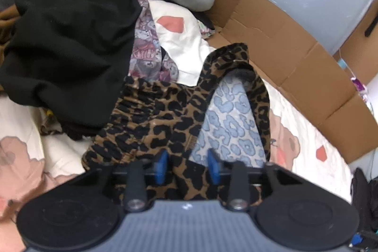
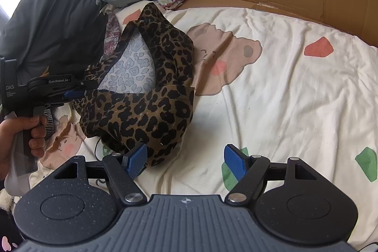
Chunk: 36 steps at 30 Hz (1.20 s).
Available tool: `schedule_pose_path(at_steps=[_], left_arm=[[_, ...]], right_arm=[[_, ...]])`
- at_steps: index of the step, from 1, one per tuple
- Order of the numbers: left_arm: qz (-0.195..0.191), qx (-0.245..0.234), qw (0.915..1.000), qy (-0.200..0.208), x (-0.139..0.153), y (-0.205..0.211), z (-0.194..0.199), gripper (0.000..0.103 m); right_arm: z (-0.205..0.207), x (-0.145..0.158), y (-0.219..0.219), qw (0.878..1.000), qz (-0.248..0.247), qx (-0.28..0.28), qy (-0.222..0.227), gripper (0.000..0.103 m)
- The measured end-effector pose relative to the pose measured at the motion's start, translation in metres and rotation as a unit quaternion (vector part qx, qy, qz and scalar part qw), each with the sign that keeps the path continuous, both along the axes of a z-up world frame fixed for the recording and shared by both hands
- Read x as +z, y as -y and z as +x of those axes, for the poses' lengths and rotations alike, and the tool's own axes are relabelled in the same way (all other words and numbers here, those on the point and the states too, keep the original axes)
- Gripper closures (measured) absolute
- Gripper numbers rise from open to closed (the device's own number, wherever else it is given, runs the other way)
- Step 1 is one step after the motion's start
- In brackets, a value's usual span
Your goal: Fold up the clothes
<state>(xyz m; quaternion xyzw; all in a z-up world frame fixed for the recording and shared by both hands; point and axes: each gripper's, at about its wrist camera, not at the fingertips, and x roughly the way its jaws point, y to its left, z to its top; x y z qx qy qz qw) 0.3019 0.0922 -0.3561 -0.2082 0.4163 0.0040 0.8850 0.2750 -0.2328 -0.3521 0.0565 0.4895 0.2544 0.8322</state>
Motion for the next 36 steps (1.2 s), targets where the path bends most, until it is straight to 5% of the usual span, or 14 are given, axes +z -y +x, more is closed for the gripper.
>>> schedule_pose_path(at_steps=[5, 13, 28, 36], left_arm=[[-0.002, -0.022, 0.9996, 0.016, 0.009, 0.007, -0.006, 0.1], [-0.047, -0.11, 0.9922, 0.036, 0.029, 0.042, -0.027, 0.101], [-0.104, -0.228, 0.968, -0.006, 0.018, 0.101, -0.062, 0.101], [-0.125, -0.281, 0.9511, -0.026, 0.009, 0.12, -0.076, 0.101]], right_arm=[[0.002, 0.002, 0.001, 1.0, 0.002, -0.005, 0.003, 0.028], [0.004, 0.012, 0.005, 1.0, 0.015, -0.013, 0.011, 0.028], [0.009, 0.025, 0.011, 0.998, 0.045, -0.029, 0.018, 0.028], [0.02, 0.006, 0.015, 0.997, 0.063, -0.04, -0.014, 0.028]])
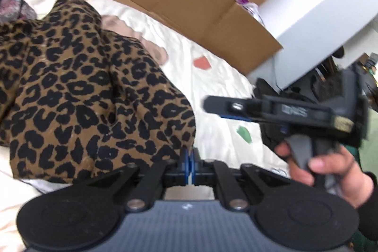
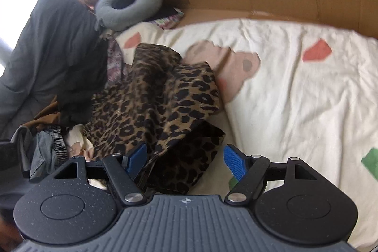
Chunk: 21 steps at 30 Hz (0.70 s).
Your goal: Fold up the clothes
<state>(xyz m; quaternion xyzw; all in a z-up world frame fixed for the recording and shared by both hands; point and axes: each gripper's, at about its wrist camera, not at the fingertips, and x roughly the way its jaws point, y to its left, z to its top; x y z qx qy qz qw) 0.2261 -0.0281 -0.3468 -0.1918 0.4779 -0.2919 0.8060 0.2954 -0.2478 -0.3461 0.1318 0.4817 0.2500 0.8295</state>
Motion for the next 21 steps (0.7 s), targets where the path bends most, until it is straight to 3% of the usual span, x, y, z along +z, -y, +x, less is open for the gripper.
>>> schedule_pose_path(at_steps=[7, 13, 14, 16, 21], left_arm=[[-0.009, -0.043, 0.9988, -0.022, -0.012, 0.009, -0.016, 0.101], [-0.002, -0.051, 0.9979, -0.041, -0.021, 0.006, -0.019, 0.1], [0.002, -0.047, 0.9981, -0.039, -0.02, 0.004, -0.018, 0.1], [0.009, -0.037, 0.9987, -0.034, -0.018, -0.001, -0.014, 0.089], [0.042, 0.006, 0.9991, -0.001, -0.003, -0.014, 0.008, 0.06]], right_arm=[[0.014, -0.025, 0.005, 0.999, 0.018, -0.012, -0.036, 0.028], [0.024, -0.049, -0.002, 0.998, 0.016, -0.003, -0.064, 0.028], [0.026, -0.054, -0.003, 0.997, 0.017, 0.001, -0.069, 0.032], [0.028, -0.061, -0.005, 0.997, 0.018, 0.006, -0.078, 0.038], [0.031, -0.064, -0.01, 0.998, 0.006, 0.008, -0.069, 0.038]])
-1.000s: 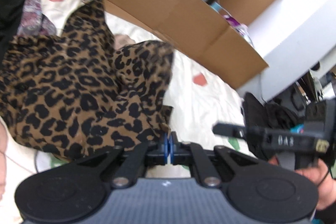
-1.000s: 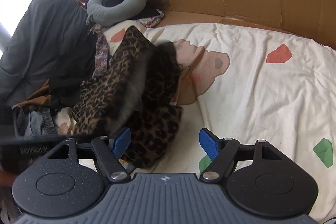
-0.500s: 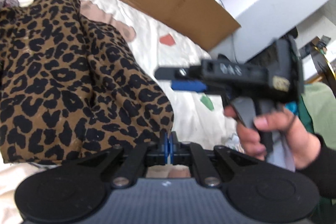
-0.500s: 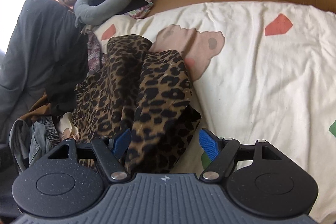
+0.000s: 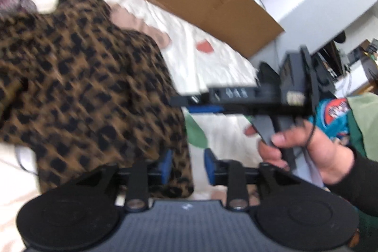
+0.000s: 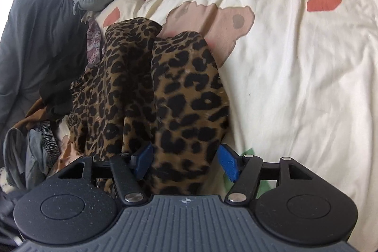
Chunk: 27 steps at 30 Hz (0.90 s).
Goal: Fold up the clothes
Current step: 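Grasp the leopard garment with the left tool while the right tool grasps it too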
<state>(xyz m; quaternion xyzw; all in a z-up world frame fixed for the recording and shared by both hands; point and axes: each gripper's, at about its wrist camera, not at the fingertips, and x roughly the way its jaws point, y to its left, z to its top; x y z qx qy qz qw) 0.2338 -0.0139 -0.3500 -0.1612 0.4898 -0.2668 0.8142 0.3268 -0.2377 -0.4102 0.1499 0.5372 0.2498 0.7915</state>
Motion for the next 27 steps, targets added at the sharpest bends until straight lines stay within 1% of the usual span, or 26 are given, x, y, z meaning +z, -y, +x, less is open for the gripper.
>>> schedule_pose_path(at_steps=[1, 3, 4, 5, 7, 8, 10, 12, 14, 17, 19, 22, 24, 27], left_arm=[[0.007, 0.01, 0.9999, 0.007, 0.002, -0.005, 0.003, 0.054], [0.024, 0.034, 0.9988, 0.028, 0.004, -0.015, 0.013, 0.048], [0.033, 0.045, 0.9977, 0.037, 0.004, -0.021, 0.018, 0.046], [0.042, 0.057, 0.9965, 0.045, 0.004, -0.026, 0.025, 0.046], [0.059, 0.078, 0.9934, 0.059, 0.004, -0.035, 0.037, 0.04], [0.068, 0.087, 0.9917, 0.065, 0.004, -0.039, 0.042, 0.038], [0.086, 0.103, 0.9877, 0.081, 0.003, -0.047, 0.057, 0.03], [0.109, 0.123, 0.9816, 0.098, -0.002, -0.052, 0.067, 0.028], [0.117, 0.132, 0.9786, 0.106, -0.008, -0.056, 0.081, 0.028], [0.133, 0.136, 0.975, 0.114, -0.015, -0.059, 0.1, 0.027], [0.139, 0.141, 0.9733, 0.117, -0.019, -0.06, 0.112, 0.025], [0.136, 0.141, 0.9736, 0.118, -0.024, -0.062, 0.132, 0.02], [0.133, 0.145, 0.9738, 0.114, -0.029, -0.063, 0.147, 0.02], [0.115, 0.143, 0.9779, 0.1, -0.036, -0.063, 0.163, 0.02]], right_arm=[[0.002, 0.001, 0.0, 1.0, -0.002, -0.001, 0.004, 0.038], [0.007, 0.001, 0.0, 1.0, -0.008, -0.002, 0.012, 0.038], [0.009, 0.001, 0.0, 1.0, -0.012, -0.003, 0.016, 0.038], [0.012, 0.001, 0.001, 1.0, -0.016, -0.005, 0.019, 0.038], [0.018, -0.001, 0.001, 0.999, -0.025, -0.008, 0.025, 0.036], [0.021, -0.002, 0.001, 0.999, -0.027, -0.009, 0.027, 0.034], [0.026, -0.004, 0.001, 0.999, -0.031, -0.012, 0.031, 0.032], [0.031, -0.007, 0.001, 0.999, -0.033, -0.013, 0.033, 0.031], [0.036, -0.01, 0.0, 0.999, -0.037, -0.011, 0.039, 0.029], [0.042, -0.015, -0.003, 0.998, -0.04, -0.01, 0.041, 0.028], [0.045, -0.016, -0.004, 0.998, -0.045, -0.006, 0.044, 0.028], [0.05, -0.018, -0.007, 0.998, -0.047, -0.001, 0.05, 0.028], [0.052, -0.019, -0.009, 0.998, -0.047, 0.001, 0.053, 0.028], [0.057, -0.022, -0.015, 0.997, -0.054, 0.001, 0.056, 0.028]])
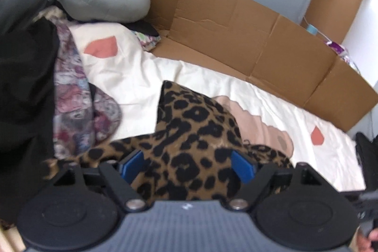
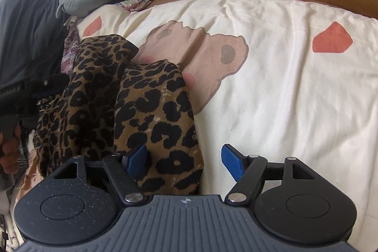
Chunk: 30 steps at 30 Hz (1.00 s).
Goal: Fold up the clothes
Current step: 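Grasp the leopard garment with the left tool while the right tool grasps it too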
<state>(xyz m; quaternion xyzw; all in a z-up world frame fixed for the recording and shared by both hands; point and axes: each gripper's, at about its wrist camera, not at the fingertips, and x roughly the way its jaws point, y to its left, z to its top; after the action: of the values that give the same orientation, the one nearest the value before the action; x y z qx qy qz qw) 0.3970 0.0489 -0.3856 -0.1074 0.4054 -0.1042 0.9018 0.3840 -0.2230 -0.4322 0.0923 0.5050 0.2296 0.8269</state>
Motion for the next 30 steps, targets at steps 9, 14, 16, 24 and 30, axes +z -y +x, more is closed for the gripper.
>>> schedule_pose_path(at_steps=[9, 14, 16, 24, 30], left_arm=[[-0.023, 0.026, 0.9991, -0.026, -0.018, 0.003, 0.021, 0.025], [-0.011, 0.018, 0.9994, -0.027, -0.022, 0.01, 0.019, 0.068], [-0.018, 0.01, 0.9994, -0.026, -0.021, 0.012, 0.018, 0.092], [-0.003, -0.006, 1.0, -0.004, -0.002, 0.017, 0.008, 0.097], [-0.026, 0.005, 0.9996, 0.014, 0.023, 0.008, -0.007, 0.097]], right_arm=[[0.015, -0.001, -0.025, 1.0, 0.011, 0.024, 0.011, 0.039], [0.01, -0.004, -0.039, 0.998, -0.012, 0.054, 0.008, 0.09], [0.008, -0.002, -0.039, 0.998, -0.015, 0.056, 0.015, 0.1], [0.009, 0.005, -0.02, 0.999, -0.021, 0.034, 0.022, 0.103], [0.008, 0.013, 0.001, 1.0, -0.011, 0.017, 0.024, 0.103]])
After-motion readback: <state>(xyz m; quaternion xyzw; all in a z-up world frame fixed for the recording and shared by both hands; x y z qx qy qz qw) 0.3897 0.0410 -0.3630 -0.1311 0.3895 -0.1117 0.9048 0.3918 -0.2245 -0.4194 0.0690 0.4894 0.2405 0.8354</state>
